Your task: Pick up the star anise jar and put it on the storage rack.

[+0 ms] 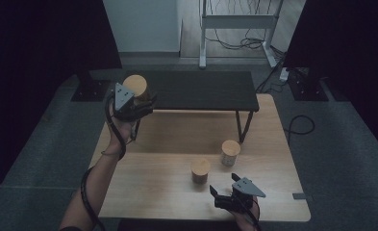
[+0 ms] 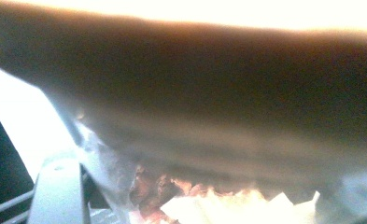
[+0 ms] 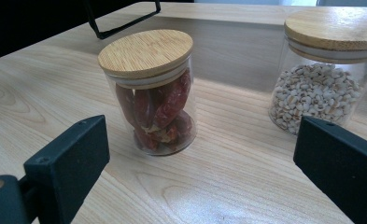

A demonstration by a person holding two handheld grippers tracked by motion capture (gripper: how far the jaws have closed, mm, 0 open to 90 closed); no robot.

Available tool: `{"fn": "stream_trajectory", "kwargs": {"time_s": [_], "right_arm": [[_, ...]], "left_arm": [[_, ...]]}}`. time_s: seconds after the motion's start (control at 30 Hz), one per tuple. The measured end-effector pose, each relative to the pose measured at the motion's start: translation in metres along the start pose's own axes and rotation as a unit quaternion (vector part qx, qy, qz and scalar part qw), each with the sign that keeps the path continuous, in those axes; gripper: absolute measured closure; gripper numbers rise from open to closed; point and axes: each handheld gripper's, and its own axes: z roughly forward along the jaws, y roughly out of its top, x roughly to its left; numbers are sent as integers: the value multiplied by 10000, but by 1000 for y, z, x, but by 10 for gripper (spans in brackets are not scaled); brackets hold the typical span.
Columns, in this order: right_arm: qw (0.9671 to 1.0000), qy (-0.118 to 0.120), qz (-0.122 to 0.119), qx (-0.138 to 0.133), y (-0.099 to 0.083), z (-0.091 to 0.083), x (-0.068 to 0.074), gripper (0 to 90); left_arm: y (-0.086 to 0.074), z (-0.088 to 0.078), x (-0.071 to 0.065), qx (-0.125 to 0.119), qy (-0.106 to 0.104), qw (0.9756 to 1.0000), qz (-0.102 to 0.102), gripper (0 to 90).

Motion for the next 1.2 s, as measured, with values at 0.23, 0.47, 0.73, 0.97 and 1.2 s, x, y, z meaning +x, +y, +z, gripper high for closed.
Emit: {"fn": "stream_trajectory", "kwargs": {"time_s": [0.23, 0.47, 0.73, 0.97, 1.2], "right_arm": [[10000, 16, 14, -14, 0, 0, 0, 32], [10000, 26, 14, -16, 0, 0, 0, 32], [10000, 17, 35, -24, 0, 0, -1, 32], [10000, 23, 64, -25, -1, 0, -3, 32], [9999, 24, 102, -16, -1, 0, -4, 32]], "left_arm": [[4, 9, 4, 14, 37, 10000, -29, 261], [8, 18, 8, 118, 93, 9999, 8, 261], [9, 34, 13, 283, 154, 9995, 17, 261], [11, 48, 17, 393, 201, 9990, -36, 261], [15, 62, 21, 541, 237, 9983, 3, 261]]}}
